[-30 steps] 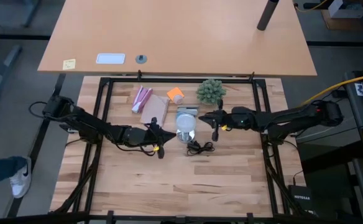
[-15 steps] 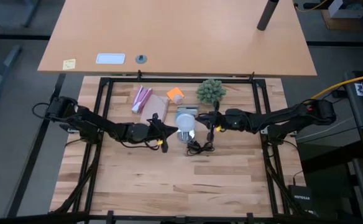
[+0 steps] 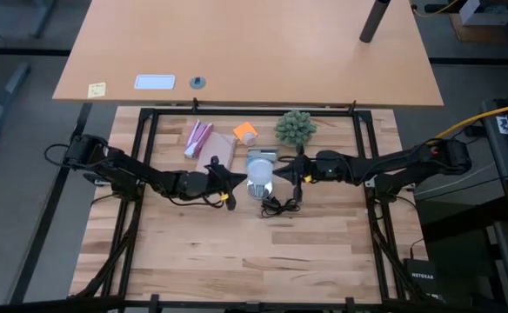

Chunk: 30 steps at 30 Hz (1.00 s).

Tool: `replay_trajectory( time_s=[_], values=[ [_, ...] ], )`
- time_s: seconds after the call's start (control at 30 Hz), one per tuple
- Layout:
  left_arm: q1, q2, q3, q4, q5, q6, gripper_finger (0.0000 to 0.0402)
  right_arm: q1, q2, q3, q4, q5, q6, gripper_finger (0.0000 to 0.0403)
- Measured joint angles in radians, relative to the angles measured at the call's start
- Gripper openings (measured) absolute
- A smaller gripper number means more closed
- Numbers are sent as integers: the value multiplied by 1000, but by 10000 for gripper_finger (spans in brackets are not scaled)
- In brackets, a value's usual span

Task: Screw lightbulb
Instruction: Insert the lightbulb into the silver lamp socket

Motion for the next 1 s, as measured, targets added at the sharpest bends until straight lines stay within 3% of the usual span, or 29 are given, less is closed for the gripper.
replay_trajectory(
  time_s=[0.23,0.7,0.83,1.0],
  values=[
    [24,3,0,-4,-6,-29,0,2,4,0,11,-124,15,16],
    [13,-39,0,-32,-47,-27,0,0,-57,-1,54,-75,2,16],
    [-16,-96,0,-67,-51,-17,0,0,-125,-1,24,-11,-48,16],
    [-65,-117,0,-60,-7,1,0,0,-164,-1,-4,154,-117,16]
  ],
)
